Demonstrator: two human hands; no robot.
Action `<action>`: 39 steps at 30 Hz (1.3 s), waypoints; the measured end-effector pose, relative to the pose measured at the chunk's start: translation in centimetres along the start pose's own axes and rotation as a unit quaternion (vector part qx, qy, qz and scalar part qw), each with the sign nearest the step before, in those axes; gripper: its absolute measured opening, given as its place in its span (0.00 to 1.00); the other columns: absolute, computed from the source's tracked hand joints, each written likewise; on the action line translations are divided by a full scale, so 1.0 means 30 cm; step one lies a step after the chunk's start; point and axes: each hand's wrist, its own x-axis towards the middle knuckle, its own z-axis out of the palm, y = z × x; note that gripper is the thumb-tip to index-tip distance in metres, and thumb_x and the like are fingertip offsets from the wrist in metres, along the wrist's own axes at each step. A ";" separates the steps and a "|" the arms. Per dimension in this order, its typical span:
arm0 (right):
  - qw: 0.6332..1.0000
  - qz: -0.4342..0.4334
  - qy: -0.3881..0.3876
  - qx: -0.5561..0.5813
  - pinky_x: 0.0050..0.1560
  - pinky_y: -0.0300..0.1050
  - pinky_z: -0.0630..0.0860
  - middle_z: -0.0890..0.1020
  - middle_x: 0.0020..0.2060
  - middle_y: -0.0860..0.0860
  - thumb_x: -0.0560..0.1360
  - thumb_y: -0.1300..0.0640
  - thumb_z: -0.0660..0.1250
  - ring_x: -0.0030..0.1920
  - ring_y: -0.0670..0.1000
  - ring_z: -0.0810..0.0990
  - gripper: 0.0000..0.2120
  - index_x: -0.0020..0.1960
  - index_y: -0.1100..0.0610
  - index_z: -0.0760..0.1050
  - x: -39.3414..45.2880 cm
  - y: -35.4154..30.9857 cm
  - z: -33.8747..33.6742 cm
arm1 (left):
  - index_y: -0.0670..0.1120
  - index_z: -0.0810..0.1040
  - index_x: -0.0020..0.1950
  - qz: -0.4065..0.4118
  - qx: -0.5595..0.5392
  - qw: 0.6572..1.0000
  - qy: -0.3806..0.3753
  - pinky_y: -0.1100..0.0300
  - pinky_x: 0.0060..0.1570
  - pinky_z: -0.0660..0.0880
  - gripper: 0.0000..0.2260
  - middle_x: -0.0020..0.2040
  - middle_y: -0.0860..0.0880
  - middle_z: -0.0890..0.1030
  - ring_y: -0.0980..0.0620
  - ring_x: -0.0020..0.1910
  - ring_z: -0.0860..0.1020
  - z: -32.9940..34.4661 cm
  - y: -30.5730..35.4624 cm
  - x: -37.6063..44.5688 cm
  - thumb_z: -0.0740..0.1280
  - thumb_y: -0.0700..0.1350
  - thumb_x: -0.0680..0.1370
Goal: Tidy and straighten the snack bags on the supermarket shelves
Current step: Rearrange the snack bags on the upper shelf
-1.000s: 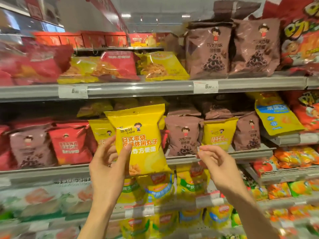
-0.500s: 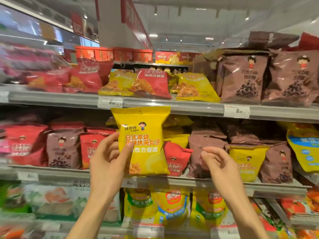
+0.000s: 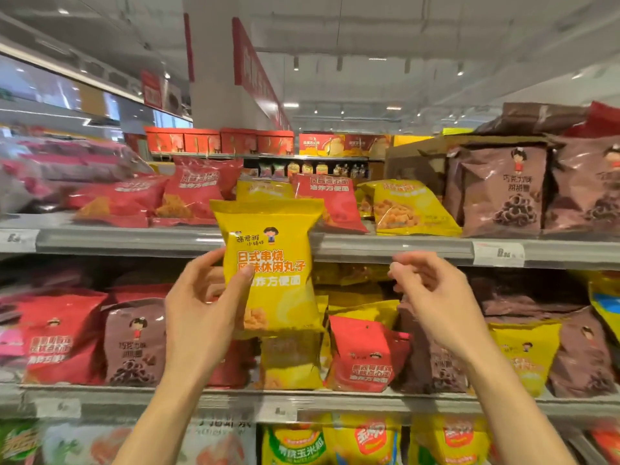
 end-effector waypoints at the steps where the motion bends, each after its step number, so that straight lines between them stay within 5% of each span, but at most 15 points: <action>1: 0.999 -0.020 0.012 -0.031 0.49 0.47 0.80 0.85 0.44 0.45 0.79 0.48 0.70 0.46 0.45 0.83 0.04 0.53 0.45 0.80 0.042 -0.032 0.022 | 0.55 0.81 0.61 0.006 0.005 1.000 -0.006 0.49 0.38 0.85 0.16 0.45 0.55 0.87 0.55 0.41 0.86 -0.006 0.007 0.035 0.77 0.52 0.74; 3: 0.992 -0.064 0.036 -0.103 0.50 0.47 0.78 0.84 0.44 0.45 0.80 0.45 0.68 0.45 0.43 0.81 0.07 0.54 0.47 0.80 0.137 -0.092 0.077 | 0.55 0.81 0.60 0.020 0.010 1.000 -0.017 0.52 0.32 0.84 0.15 0.43 0.56 0.87 0.58 0.38 0.85 -0.018 0.021 0.106 0.77 0.52 0.75; 7: 0.951 -0.098 0.050 -0.290 0.52 0.49 0.75 0.84 0.54 0.51 0.81 0.42 0.64 0.56 0.55 0.81 0.20 0.63 0.55 0.79 0.313 -0.166 0.194 | 0.57 0.81 0.59 0.049 0.027 0.998 -0.035 0.62 0.25 0.79 0.14 0.44 0.61 0.85 0.63 0.36 0.84 -0.042 0.046 0.220 0.77 0.54 0.74; 9: 0.929 -0.082 0.044 -0.358 0.46 0.46 0.70 0.84 0.55 0.53 0.81 0.40 0.63 0.57 0.58 0.81 0.22 0.63 0.56 0.78 0.370 -0.182 0.238 | 0.58 0.81 0.59 0.050 0.033 0.997 -0.044 0.55 0.30 0.83 0.15 0.46 0.61 0.84 0.63 0.40 0.84 -0.056 0.050 0.267 0.77 0.57 0.74; 12: 0.919 -0.018 -0.007 -0.393 0.46 0.51 0.75 0.84 0.54 0.56 0.82 0.37 0.59 0.54 0.61 0.81 0.26 0.62 0.58 0.76 0.433 -0.190 0.278 | 0.59 0.80 0.61 0.042 0.037 0.997 -0.054 0.47 0.37 0.85 0.18 0.48 0.57 0.84 0.60 0.45 0.84 -0.078 0.043 0.322 0.77 0.59 0.73; 17: 0.945 0.059 -0.062 -0.315 0.44 0.49 0.73 0.85 0.49 0.60 0.81 0.36 0.61 0.44 0.57 0.80 0.28 0.53 0.62 0.81 0.483 -0.205 0.283 | 0.59 0.80 0.59 0.051 0.042 0.996 -0.055 0.63 0.33 0.81 0.16 0.47 0.54 0.85 0.62 0.42 0.84 -0.104 0.046 0.355 0.77 0.58 0.74; 22: 0.982 0.036 -0.028 -0.185 0.42 0.51 0.77 0.86 0.49 0.62 0.80 0.40 0.67 0.41 0.55 0.83 0.25 0.56 0.64 0.78 0.464 -0.217 0.278 | 0.59 0.79 0.55 0.055 0.038 0.997 -0.043 0.76 0.27 0.72 0.12 0.41 0.56 0.84 0.70 0.38 0.81 -0.108 0.063 0.358 0.76 0.53 0.75; 25: 0.991 0.014 -0.017 -0.129 0.51 0.58 0.82 0.85 0.47 0.56 0.79 0.40 0.68 0.46 0.55 0.86 0.20 0.57 0.58 0.74 0.456 -0.227 0.270 | 0.56 0.79 0.59 0.053 0.022 0.998 -0.041 0.74 0.26 0.73 0.15 0.39 0.66 0.83 0.68 0.36 0.82 -0.114 0.074 0.368 0.76 0.52 0.75; 29: 0.996 -0.019 0.019 -0.083 0.39 0.46 0.77 0.84 0.46 0.51 0.80 0.40 0.67 0.43 0.50 0.84 0.16 0.54 0.52 0.73 0.449 -0.243 0.226 | 0.52 0.79 0.63 0.037 -0.008 0.999 -0.027 0.67 0.22 0.73 0.19 0.39 0.54 0.84 0.59 0.29 0.82 -0.097 0.093 0.397 0.78 0.52 0.74; 32: 0.997 -0.029 0.047 -0.052 0.43 0.52 0.83 0.84 0.46 0.51 0.80 0.42 0.68 0.44 0.51 0.85 0.14 0.54 0.52 0.73 0.433 -0.233 0.158 | 0.55 0.79 0.59 0.046 -0.010 0.998 -0.030 0.65 0.24 0.75 0.16 0.37 0.55 0.84 0.57 0.30 0.83 -0.043 0.107 0.410 0.78 0.53 0.73; 35: 0.995 -0.037 0.066 -0.066 0.37 0.45 0.79 0.84 0.46 0.50 0.79 0.39 0.68 0.42 0.48 0.84 0.15 0.54 0.51 0.74 0.406 -0.206 0.060 | 0.56 0.78 0.55 0.050 -0.022 0.998 -0.031 0.64 0.23 0.75 0.14 0.36 0.57 0.83 0.57 0.30 0.83 0.055 0.119 0.421 0.78 0.51 0.74; 39: 0.990 -0.048 0.100 -0.081 0.42 0.44 0.75 0.82 0.45 0.45 0.78 0.38 0.69 0.44 0.43 0.82 0.14 0.52 0.48 0.74 0.365 -0.161 -0.057 | 0.51 0.79 0.59 0.037 -0.026 0.998 -0.038 0.60 0.28 0.77 0.17 0.42 0.51 0.84 0.55 0.35 0.85 0.212 0.126 0.473 0.79 0.52 0.73</action>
